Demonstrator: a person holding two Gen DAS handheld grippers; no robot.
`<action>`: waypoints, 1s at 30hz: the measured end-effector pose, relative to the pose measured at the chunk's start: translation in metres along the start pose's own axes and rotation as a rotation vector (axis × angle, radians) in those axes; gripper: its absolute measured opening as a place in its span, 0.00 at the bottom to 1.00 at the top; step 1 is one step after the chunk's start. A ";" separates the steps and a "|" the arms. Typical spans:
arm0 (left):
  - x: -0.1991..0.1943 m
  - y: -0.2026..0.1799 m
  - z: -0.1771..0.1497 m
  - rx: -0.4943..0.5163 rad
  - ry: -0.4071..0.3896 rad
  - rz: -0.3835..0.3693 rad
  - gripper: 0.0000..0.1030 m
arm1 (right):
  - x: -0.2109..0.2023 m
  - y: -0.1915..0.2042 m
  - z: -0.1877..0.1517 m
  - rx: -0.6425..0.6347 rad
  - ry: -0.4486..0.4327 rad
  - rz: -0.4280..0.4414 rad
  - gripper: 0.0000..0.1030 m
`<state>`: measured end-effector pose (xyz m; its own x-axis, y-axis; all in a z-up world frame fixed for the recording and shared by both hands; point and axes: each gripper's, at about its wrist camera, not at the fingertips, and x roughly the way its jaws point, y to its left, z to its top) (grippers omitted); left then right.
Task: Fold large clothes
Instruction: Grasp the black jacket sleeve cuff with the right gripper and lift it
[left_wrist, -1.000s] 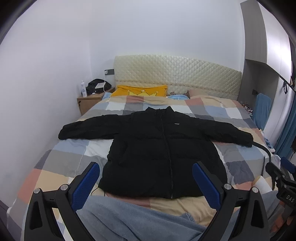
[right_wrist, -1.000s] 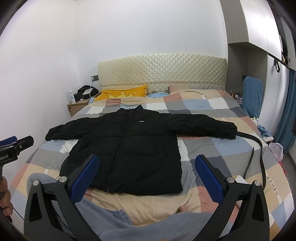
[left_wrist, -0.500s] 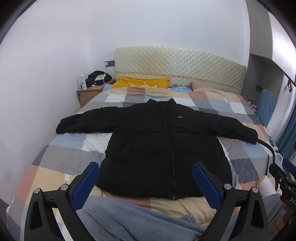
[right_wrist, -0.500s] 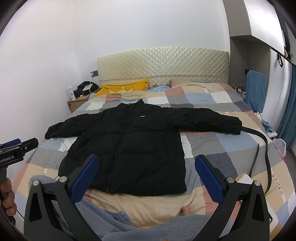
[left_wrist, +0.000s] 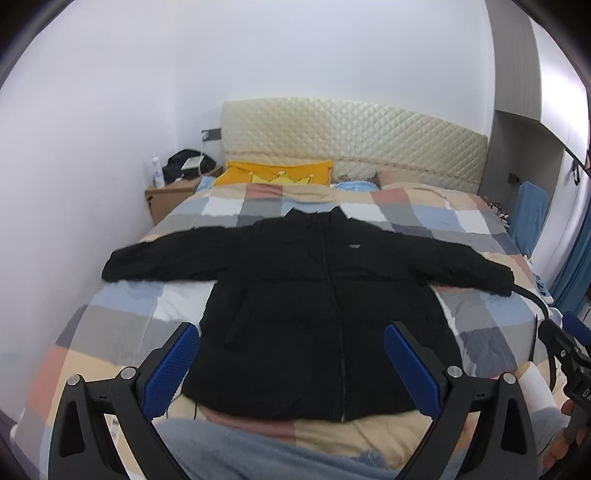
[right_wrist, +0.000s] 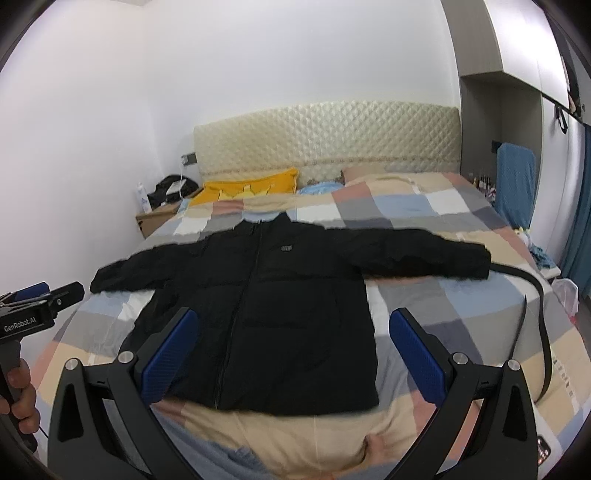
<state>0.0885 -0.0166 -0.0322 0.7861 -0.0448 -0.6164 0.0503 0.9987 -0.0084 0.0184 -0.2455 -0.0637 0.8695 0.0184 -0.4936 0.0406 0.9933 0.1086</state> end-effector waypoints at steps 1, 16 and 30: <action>0.003 -0.004 0.006 0.005 -0.008 -0.009 0.99 | 0.001 -0.003 0.005 0.000 -0.014 0.002 1.00; 0.037 -0.074 0.111 0.035 -0.203 -0.218 0.98 | 0.071 -0.066 0.066 0.057 -0.124 -0.098 1.00; 0.177 -0.070 0.078 0.000 -0.101 -0.225 0.98 | 0.185 -0.132 0.041 0.056 -0.075 -0.152 1.00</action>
<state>0.2724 -0.0962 -0.0797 0.8127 -0.2686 -0.5170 0.2316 0.9632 -0.1363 0.1935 -0.3779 -0.1342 0.8854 -0.1417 -0.4426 0.1996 0.9760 0.0867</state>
